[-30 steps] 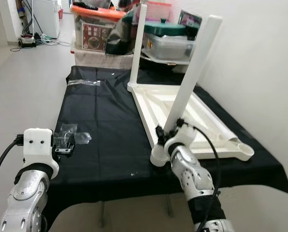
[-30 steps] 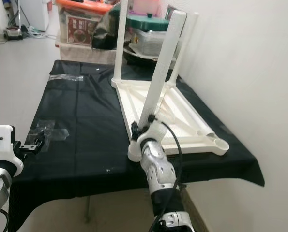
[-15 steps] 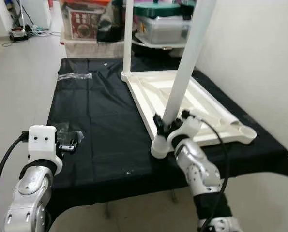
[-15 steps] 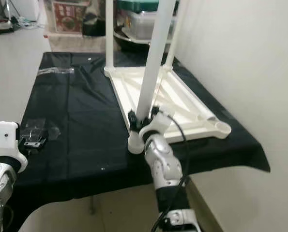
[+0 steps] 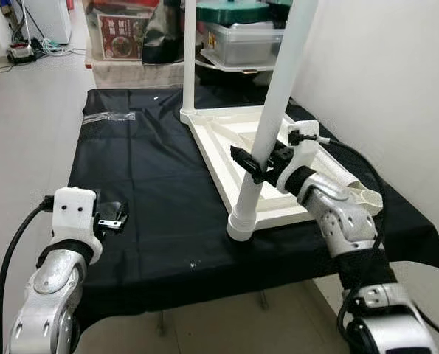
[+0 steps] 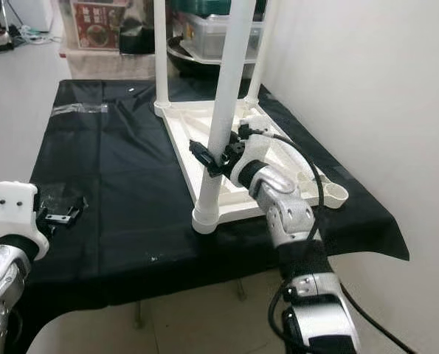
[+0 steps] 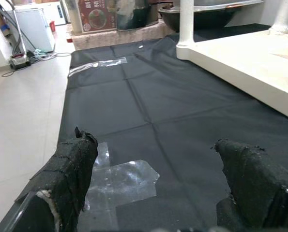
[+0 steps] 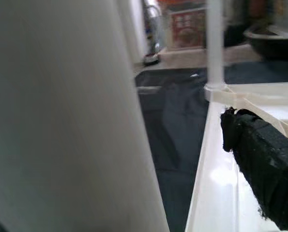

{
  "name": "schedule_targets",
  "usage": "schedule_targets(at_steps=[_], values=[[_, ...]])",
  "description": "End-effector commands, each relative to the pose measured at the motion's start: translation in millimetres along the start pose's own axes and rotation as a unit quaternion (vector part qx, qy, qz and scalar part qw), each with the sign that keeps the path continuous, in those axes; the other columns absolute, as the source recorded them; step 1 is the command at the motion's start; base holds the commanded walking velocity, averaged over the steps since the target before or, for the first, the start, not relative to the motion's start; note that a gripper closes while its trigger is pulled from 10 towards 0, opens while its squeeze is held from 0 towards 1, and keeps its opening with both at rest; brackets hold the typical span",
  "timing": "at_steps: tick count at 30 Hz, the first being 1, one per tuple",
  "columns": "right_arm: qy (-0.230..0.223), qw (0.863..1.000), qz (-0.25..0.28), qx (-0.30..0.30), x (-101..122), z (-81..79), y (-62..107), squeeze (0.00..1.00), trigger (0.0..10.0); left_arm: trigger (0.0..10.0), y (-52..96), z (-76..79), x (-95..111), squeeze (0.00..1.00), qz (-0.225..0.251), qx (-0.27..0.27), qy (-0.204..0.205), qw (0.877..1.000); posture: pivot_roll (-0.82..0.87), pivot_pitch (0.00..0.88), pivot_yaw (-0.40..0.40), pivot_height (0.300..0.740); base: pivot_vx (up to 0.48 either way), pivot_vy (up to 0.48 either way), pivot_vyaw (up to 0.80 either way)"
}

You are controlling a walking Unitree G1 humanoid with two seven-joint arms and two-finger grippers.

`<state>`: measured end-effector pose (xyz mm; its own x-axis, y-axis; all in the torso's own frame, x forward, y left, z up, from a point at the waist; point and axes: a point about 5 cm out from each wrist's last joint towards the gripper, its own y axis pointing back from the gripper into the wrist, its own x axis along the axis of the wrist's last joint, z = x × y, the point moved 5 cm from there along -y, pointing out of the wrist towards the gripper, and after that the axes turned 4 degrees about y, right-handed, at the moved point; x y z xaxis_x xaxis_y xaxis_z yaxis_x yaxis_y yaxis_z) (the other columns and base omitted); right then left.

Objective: Building children table

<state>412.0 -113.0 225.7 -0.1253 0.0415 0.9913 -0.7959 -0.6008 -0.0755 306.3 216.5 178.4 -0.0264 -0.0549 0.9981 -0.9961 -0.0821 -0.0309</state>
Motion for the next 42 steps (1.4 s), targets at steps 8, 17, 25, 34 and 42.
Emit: schedule_targets(at_steps=[8,17,25,34,42], values=[[0.029,0.995,-0.041,0.084,-5.2,14.1,3.2,0.00,10.0,10.0,-1.5,2.4,-2.7,0.00,-0.004,-0.007,-0.009,1.000,0.09,0.000,-0.092,0.740,0.000,0.000,0.00],[0.021,0.991,-0.055,0.122,-13.9,12.5,1.8,0.00,3.8,10.0,-1.6,2.6,-2.9,0.00,-0.003,-0.008,-0.011,1.000,0.10,0.000,-0.101,0.740,0.000,0.000,0.00],[-0.028,0.995,-0.033,0.088,-20.3,22.4,2.7,0.00,0.0,10.0,-2.7,3.5,-3.6,0.00,-0.003,-0.009,-0.010,1.000,0.11,0.000,-0.104,0.740,0.000,0.000,0.00],[-0.044,0.997,-0.056,0.018,-41.2,26.9,0.6,0.00,0.0,10.0,-3.5,6.2,-3.1,0.00,-0.001,-0.014,-0.010,1.000,0.11,0.000,-0.107,0.740,0.000,0.000,0.00],[-0.074,0.997,-0.017,-0.011,-45.1,11.4,-3.7,0.00,0.0,10.0,-3.0,7.2,-4.1,0.00,-0.002,-0.015,-0.011,1.000,0.10,0.000,-0.103,0.740,0.000,0.000,0.00]])
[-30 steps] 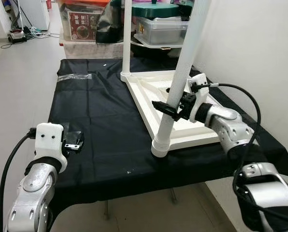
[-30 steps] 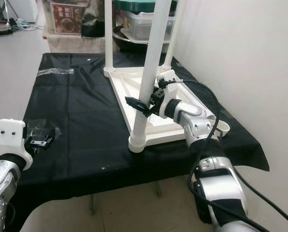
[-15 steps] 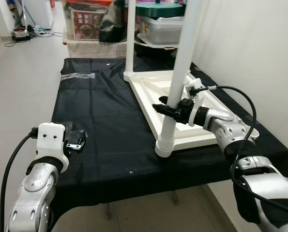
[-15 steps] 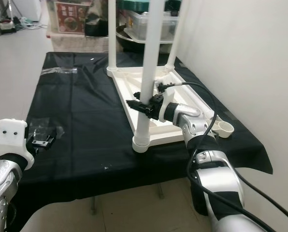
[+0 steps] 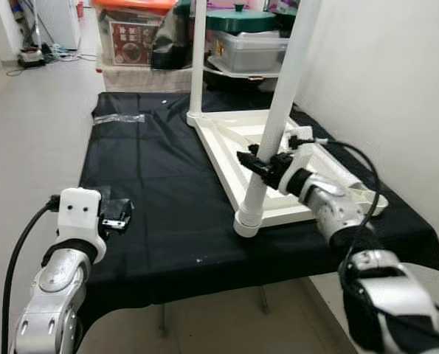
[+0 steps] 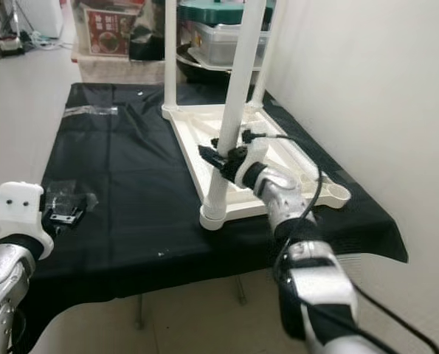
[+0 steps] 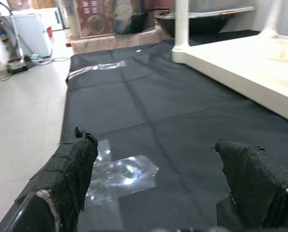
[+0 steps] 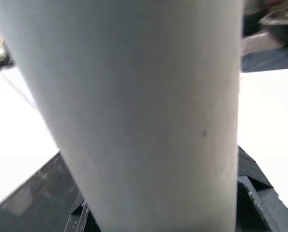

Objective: Building children table

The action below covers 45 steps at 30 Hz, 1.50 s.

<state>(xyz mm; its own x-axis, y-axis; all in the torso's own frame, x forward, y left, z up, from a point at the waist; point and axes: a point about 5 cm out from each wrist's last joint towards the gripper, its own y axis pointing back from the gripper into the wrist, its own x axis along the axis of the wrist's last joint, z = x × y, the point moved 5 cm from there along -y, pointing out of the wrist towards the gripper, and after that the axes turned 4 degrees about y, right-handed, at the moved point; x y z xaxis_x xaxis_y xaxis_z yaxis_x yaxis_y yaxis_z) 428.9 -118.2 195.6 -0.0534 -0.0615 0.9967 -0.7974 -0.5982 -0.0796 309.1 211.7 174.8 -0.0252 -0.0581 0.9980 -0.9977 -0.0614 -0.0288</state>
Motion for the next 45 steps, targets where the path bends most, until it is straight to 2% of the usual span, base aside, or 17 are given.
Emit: schedule_targets(at_steps=[1,2,3,4,6,8,17,18,20,21,28,32,38,40,41,44,45], values=[[-0.021,1.000,-0.004,-0.014,-17.4,-6.6,7.1,0.00,0.0,10.0,-0.3,2.6,-1.4,0.00,-0.002,-0.005,-0.010,1.000,0.10,0.000,-0.098,0.740,0.000,0.000,0.00],[-0.021,1.000,-0.004,-0.014,-17.4,-6.6,7.1,0.00,0.0,10.0,-0.3,2.6,-1.4,0.00,-0.002,-0.005,-0.010,1.000,0.10,0.000,-0.098,0.740,0.000,0.000,0.00],[-0.019,1.000,0.006,-0.008,-28.5,-19.3,15.8,0.00,0.0,10.0,-0.2,2.7,-2.7,0.00,-0.003,-0.006,-0.010,1.000,0.08,0.000,-0.088,0.740,0.000,0.000,0.00],[-0.019,1.000,0.006,-0.008,-28.5,-19.3,15.8,0.00,0.0,10.0,-0.2,2.7,-2.7,0.00,-0.003,-0.006,-0.010,1.000,0.08,0.000,-0.088,0.740,0.000,0.000,0.00],[-0.008,1.000,0.015,-0.004,-42.0,-32.8,29.5,0.00,0.0,10.0,-0.8,3.2,-4.4,0.00,-0.005,-0.007,-0.011,1.000,0.08,0.000,-0.087,0.740,0.000,0.000,0.00],[0.007,1.000,0.016,0.005,-46.0,-34.5,34.9,0.00,0.0,10.0,-3.0,4.5,-4.5,0.00,-0.005,-0.009,-0.010,1.000,0.07,0.000,-0.084,0.740,0.000,0.000,0.00],[0.054,0.996,0.003,0.065,-36.5,-38.5,28.7,0.00,0.0,10.0,-5.3,5.8,-4.8,0.00,-0.005,-0.010,-0.007,1.000,0.07,0.000,-0.088,0.740,0.000,0.000,0.00],[0.070,0.991,-0.006,0.116,-30.8,-46.3,26.8,0.00,0.0,10.0,-5.6,5.0,-4.5,0.00,-0.004,-0.009,-0.006,1.000,0.07,0.000,-0.089,0.740,0.000,0.000,0.00],[0.078,0.987,-0.015,0.141,-29.6,-51.3,27.4,0.00,0.0,10.0,-5.6,4.7,-4.4,0.00,-0.004,-0.009,-0.006,1.000,0.08,0.000,-0.094,0.740,0.000,0.000,0.00],[0.097,0.977,-0.025,0.186,-26.7,-59.8,28.6,0.00,0.0,10.0,-5.4,4.2,-4.5,0.00,-0.004,-0.008,-0.005,1.000,0.08,0.000,-0.097,0.740,0.000,0.000,0.00],[0.111,0.959,-0.039,0.257,-21.4,-71.7,29.5,0.00,0.0,10.0,-4.5,3.9,-5.1,0.00,-0.004,-0.004,-0.002,1.000,0.08,0.000,-0.106,0.740,0.000,0.000,0.00],[0.111,0.959,-0.037,0.257,-20.9,-72.0,27.8,0.00,0.0,10.0,-4.4,3.9,-5.2,0.00,-0.004,-0.004,-0.002,1.000,0.08,0.000,-0.107,0.740,0.000,0.000,0.00],[0.081,0.964,-0.029,0.251,-23.9,-73.1,27.5,0.00,0.0,10.0,-3.2,2.7,-5.5,0.00,-0.004,-0.002,0.000,1.000,0.09,0.000,-0.109,0.740,0.000,0.000,0.00],[0.072,0.972,-0.029,0.223,-28.9,-69.0,26.8,0.00,0.0,10.0,-2.6,1.8,-5.6,0.00,-0.004,0.000,0.002,1.000,0.09,0.000,-0.112,0.740,0.000,0.000,0.00],[0.066,0.984,-0.031,0.165,-31.5,-59.3,21.2,0.00,0.0,10.0,-2.4,1.4,-5.4,0.00,-0.004,0.001,0.003,1.000,0.09,0.000,-0.114,0.740,0.000,0.000,0.00],[0.061,0.990,-0.033,0.124,-33.2,-52.3,17.7,0.00,0.0,10.0,-2.3,1.1,-5.2,0.00,-0.003,0.001,0.003,1.000,0.09,0.000,-0.115,0.740,0.000,0.000,0.00],[0.040,0.998,-0.038,0.016,-36.8,-32.3,13.3,0.00,0.0,10.0,-2.1,1.0,-4.7,0.00,-0.002,0.003,0.003,1.000,0.09,0.000,-0.118,0.740,0.000,0.000,0.00]])
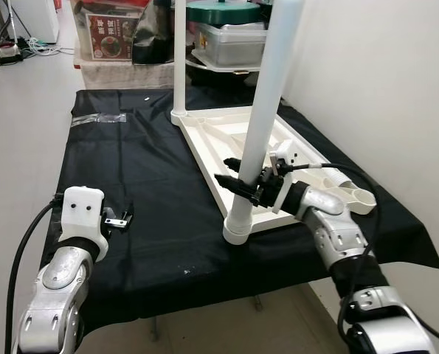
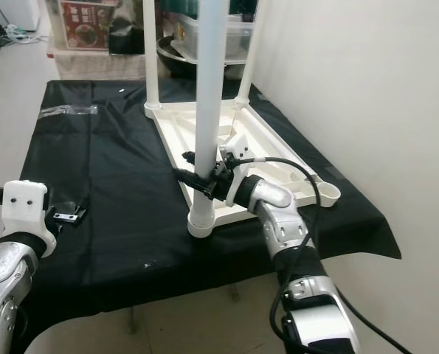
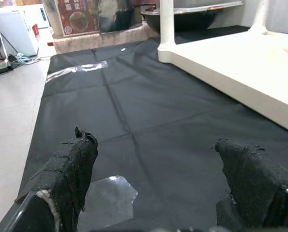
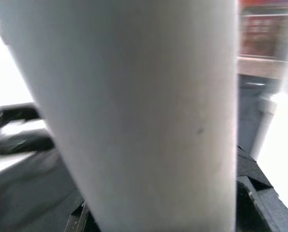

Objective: Building children table

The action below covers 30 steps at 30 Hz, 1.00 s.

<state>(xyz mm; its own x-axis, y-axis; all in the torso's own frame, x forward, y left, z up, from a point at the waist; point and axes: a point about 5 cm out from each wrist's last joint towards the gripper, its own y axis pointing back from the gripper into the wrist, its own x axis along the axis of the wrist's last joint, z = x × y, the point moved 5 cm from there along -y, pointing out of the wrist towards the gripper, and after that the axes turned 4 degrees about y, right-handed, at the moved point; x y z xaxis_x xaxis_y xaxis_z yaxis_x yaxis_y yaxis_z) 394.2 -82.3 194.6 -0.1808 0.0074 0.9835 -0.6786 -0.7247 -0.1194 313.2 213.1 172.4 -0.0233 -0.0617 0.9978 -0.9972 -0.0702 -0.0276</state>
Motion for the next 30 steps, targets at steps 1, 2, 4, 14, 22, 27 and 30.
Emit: schedule_targets(at_steps=[1,2,4,14,22,27,30], values=[[-0.049,0.981,-0.075,-0.175,-44.9,27.6,16.7,0.00,0.0,10.0,2.5,1.9,-1.5,0.00,0.000,0.000,0.006,1.000,0.09,0.000,-0.118,0.740,0.000,0.000,0.00],[-0.059,0.965,-0.082,-0.241,-50.5,37.1,22.9,0.00,0.0,10.0,2.8,1.9,-1.1,0.00,0.000,0.001,0.007,1.000,0.09,0.000,-0.118,0.740,0.000,0.000,0.00],[-0.070,0.947,-0.095,-0.299,-58.4,42.2,31.1,0.00,0.0,10.0,3.1,1.8,-0.9,0.00,0.001,0.002,0.008,1.000,0.09,0.000,-0.114,0.740,0.000,0.000,0.00],[-0.058,0.912,-0.127,-0.385,-65.7,24.9,46.7,0.00,0.0,10.0,0.2,-3.1,1.1,0.00,0.000,0.010,0.009,1.000,0.08,0.000,-0.095,0.740,0.000,0.000,0.00],[-0.102,0.983,-0.048,-0.145,-39.4,-17.6,-0.7,0.00,0.0,10.0,-1.1,2.1,1.6,0.00,0.003,0.007,0.011,1.000,0.08,0.000,-0.098,0.740,0.000,0.000,0.00],[-0.049,0.998,-0.045,-0.017,-24.1,-30.9,-1.3,0.00,0.0,10.0,-1.2,0.3,1.3,0.00,0.002,0.007,0.010,1.000,0.08,0.000,-0.099,0.740,0.000,0.000,0.00],[-0.018,0.997,-0.047,0.059,-19.9,-40.2,0.5,0.00,0.0,10.0,-2.3,0.5,1.6,0.00,0.003,0.007,0.010,1.000,0.07,0.000,-0.101,0.740,0.000,0.000,0.00]])
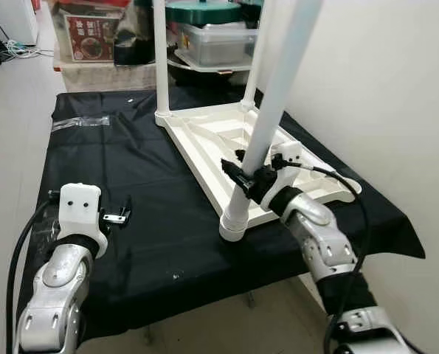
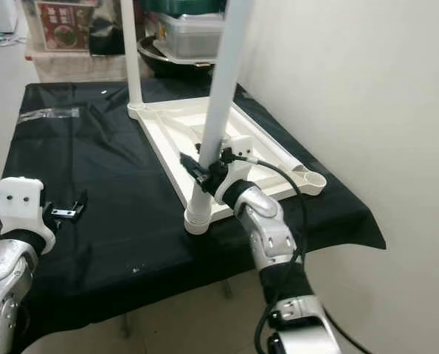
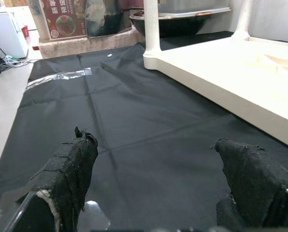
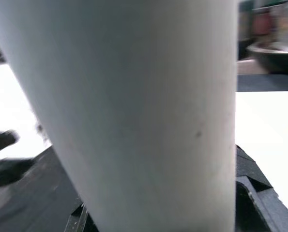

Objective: Building children table

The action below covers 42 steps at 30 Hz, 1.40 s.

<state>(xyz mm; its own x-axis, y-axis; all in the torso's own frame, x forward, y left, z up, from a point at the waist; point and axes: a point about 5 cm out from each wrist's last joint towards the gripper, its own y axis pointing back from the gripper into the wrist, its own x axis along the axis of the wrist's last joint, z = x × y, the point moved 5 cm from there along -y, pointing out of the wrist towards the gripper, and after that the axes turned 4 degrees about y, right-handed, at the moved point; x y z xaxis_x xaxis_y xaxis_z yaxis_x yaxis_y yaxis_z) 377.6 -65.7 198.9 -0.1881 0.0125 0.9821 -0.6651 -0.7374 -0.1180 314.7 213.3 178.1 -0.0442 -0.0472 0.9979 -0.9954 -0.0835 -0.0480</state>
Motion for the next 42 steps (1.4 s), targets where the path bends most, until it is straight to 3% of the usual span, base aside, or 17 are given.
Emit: schedule_targets(at_steps=[1,3,13,20,27,28,29,30,31,32,34,35,36,41,42], values=[[-0.023,0.997,-0.047,0.050,-27.0,-17.8,1.5,0.00,0.0,10.0,-0.5,0.8,-4.1,0.00,-0.007,-0.001,0.002,1.000,0.07,0.000,-0.101,0.740,0.000,0.000,0.00],[0.001,0.991,-0.070,0.117,-28.2,-23.3,-0.5,0.00,0.0,10.0,-1.7,2.5,-4.4,0.00,-0.007,-0.002,0.003,1.000,0.08,0.000,-0.108,0.740,0.000,0.000,0.00],[-0.016,0.976,-0.066,0.208,-17.0,-24.2,-11.8,0.00,0.0,10.0,1.7,2.9,-7.2,0.00,-0.009,0.000,0.006,1.000,0.10,0.000,-0.135,0.740,0.000,0.000,0.00],[-0.042,0.971,-0.051,0.232,-16.2,-21.8,-10.3,0.00,0.0,10.0,3.9,1.9,-8.5,0.00,-0.010,0.003,0.013,1.000,0.11,0.000,-0.140,0.740,0.000,0.000,0.00],[-0.065,0.979,-0.044,0.190,-23.5,-15.2,-12.7,0.00,0.0,10.0,5.1,1.2,-9.3,0.00,-0.011,0.006,0.021,1.000,0.11,0.000,-0.142,0.740,0.000,0.000,0.00],[-0.065,0.993,-0.045,0.091,-34.2,-4.2,-16.1,0.02,0.0,10.0,6.4,-0.4,-8.6,0.00,-0.010,0.011,0.022,1.000,0.11,0.000,-0.142,0.740,0.000,0.000,0.00],[-0.079,0.995,-0.056,-0.011,-49.6,5.1,-13.0,0.00,0.0,10.0,7.7,-2.0,-8.4,0.00,-0.010,0.015,0.024,1.000,0.10,0.000,-0.133,0.740,0.000,0.000,0.00],[-0.079,0.995,-0.056,-0.011,-49.6,5.1,-13.0,0.00,0.0,10.0,7.7,-2.0,-8.4,0.00,-0.010,0.015,0.024,1.000,0.10,0.000,-0.133,0.740,0.000,0.000,0.00],[-0.089,0.990,-0.066,-0.083,-60.7,11.7,-7.7,0.00,0.0,10.0,8.7,-3.2,-8.3,0.00,-0.010,0.018,0.025,0.999,0.10,0.000,-0.132,0.740,0.000,0.000,0.00],[-0.089,0.990,-0.066,-0.083,-60.7,11.7,-7.7,0.00,0.0,10.0,8.7,-3.2,-8.3,0.00,-0.010,0.018,0.025,0.999,0.10,0.000,-0.132,0.740,0.000,0.000,0.00],[-0.097,0.974,-0.086,-0.186,-76.7,15.9,5.2,0.00,0.0,10.0,9.1,-4.2,-8.2,0.00,-0.011,0.019,0.024,0.999,0.09,0.000,-0.119,0.740,0.000,0.000,0.00],[-0.097,0.974,-0.086,-0.186,-76.7,15.9,5.2,0.00,0.0,10.0,9.1,-4.2,-8.2,0.00,-0.011,0.019,0.024,0.999,0.09,0.000,-0.119,0.740,0.000,0.000,0.00],[-0.097,0.959,-0.104,-0.246,-83.2,21.5,12.6,0.00,0.0,10.0,8.4,-4.8,-7.4,0.00,-0.010,0.018,0.023,1.000,0.09,0.000,-0.116,0.740,0.000,0.000,0.00],[-0.100,0.942,-0.124,-0.297,-88.8,30.4,18.1,0.00,0.0,10.0,6.9,-5.3,-5.5,0.00,-0.009,0.018,0.022,1.000,0.10,0.000,-0.115,0.740,0.000,0.000,0.00],[-0.100,0.923,-0.141,-0.345,-93.6,39.5,25.4,0.00,0.0,10.0,5.9,-5.8,-3.4,0.00,-0.007,0.019,0.021,1.000,0.10,0.000,-0.114,0.740,0.000,0.000,0.00]])
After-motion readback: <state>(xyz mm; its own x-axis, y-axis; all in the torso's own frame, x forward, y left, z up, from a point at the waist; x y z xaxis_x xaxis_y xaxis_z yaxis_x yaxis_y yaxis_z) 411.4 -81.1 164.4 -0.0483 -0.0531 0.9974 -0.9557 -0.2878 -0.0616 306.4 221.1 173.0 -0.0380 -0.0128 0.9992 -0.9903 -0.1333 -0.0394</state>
